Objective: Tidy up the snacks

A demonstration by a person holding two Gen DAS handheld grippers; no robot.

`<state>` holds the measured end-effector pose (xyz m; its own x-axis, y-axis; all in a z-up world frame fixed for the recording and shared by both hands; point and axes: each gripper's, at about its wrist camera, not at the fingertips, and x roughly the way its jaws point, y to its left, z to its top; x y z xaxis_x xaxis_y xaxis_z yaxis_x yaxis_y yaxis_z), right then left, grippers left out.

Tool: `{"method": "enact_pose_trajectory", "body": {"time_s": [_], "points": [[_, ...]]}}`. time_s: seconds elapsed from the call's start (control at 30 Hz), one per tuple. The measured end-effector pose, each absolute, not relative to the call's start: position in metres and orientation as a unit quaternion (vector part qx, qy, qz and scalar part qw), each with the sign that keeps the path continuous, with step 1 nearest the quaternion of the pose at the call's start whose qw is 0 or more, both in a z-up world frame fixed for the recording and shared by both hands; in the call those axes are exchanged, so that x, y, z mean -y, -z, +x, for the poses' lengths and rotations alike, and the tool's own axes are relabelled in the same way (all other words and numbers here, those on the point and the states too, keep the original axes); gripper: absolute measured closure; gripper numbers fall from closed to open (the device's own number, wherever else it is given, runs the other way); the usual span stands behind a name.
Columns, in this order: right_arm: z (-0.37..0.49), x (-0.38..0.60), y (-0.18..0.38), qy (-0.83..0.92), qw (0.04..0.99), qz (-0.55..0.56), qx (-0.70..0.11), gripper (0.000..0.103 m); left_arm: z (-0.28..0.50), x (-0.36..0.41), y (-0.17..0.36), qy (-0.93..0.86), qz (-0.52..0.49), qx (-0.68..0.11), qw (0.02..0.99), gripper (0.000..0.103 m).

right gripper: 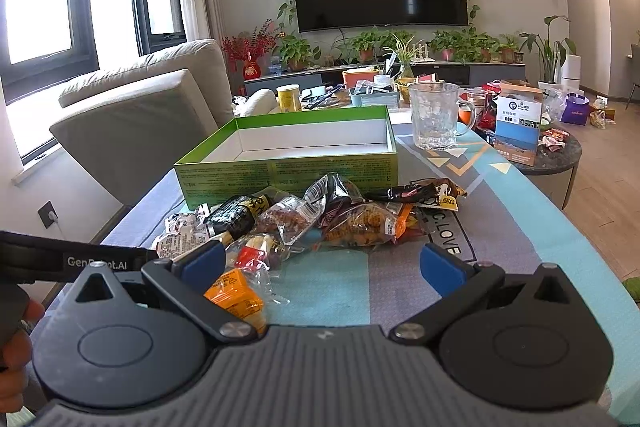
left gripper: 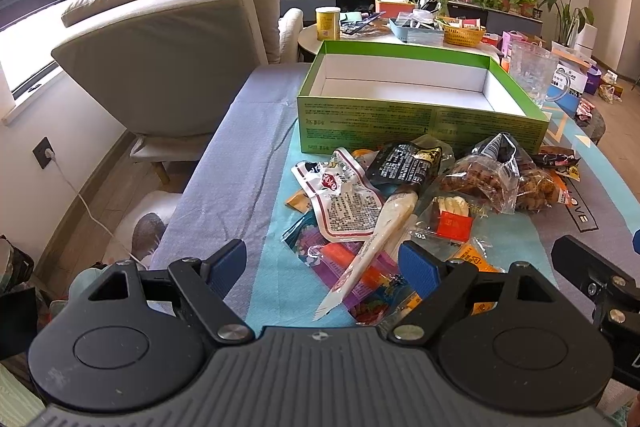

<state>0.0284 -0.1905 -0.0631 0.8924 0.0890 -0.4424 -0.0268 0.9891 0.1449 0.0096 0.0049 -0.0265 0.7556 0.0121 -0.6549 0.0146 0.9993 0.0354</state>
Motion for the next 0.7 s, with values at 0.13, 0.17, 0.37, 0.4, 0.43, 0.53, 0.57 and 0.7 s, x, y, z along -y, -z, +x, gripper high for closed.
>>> {"method": "enact_pose_trajectory", "body": {"time_s": [0.13, 0.17, 0.37, 0.4, 0.43, 0.53, 0.57, 0.7], "points": [[0.0284, 0.1906, 0.0632, -0.03, 0.97, 0.068, -0.23, 0.052, 0.0099, -0.0054, 0.0265, -0.002, 0.019, -0.35, 0.936, 0.021], [0.0283, 0.1905, 0.0633, -0.03, 0.97, 0.068, -0.23, 0.052, 0.01, -0.0058, 0.0266, -0.002, 0.019, -0.35, 0.936, 0.021], [0.029, 0.1884, 0.064, -0.03, 0.97, 0.067, -0.232, 0.052, 0.0109, -0.0071, 0.0274, -0.005, 0.017, -0.352, 0.936, 0.021], [0.0288, 0.1887, 0.0638, -0.03, 0.97, 0.067, -0.232, 0.052, 0.0109, -0.0071, 0.0274, -0.005, 0.016, -0.352, 0.936, 0.021], [0.0288, 0.1888, 0.0638, -0.03, 0.97, 0.067, -0.232, 0.052, 0.0109, -0.0072, 0.0274, -0.005, 0.016, -0.353, 0.936, 0.021], [0.0288, 0.1881, 0.0641, -0.03, 0.97, 0.067, -0.233, 0.052, 0.011, -0.0064, 0.0271, -0.005, 0.017, -0.353, 0.935, 0.021], [0.029, 0.1878, 0.0645, -0.03, 0.97, 0.067, -0.233, 0.052, 0.0111, -0.0062, 0.0269, -0.005, 0.017, -0.353, 0.936, 0.021], [0.0295, 0.1892, 0.0637, -0.028, 0.97, 0.066, -0.234, 0.052, 0.0122, -0.0057, 0.0275, -0.006, 0.02, -0.352, 0.936, 0.021]]}}
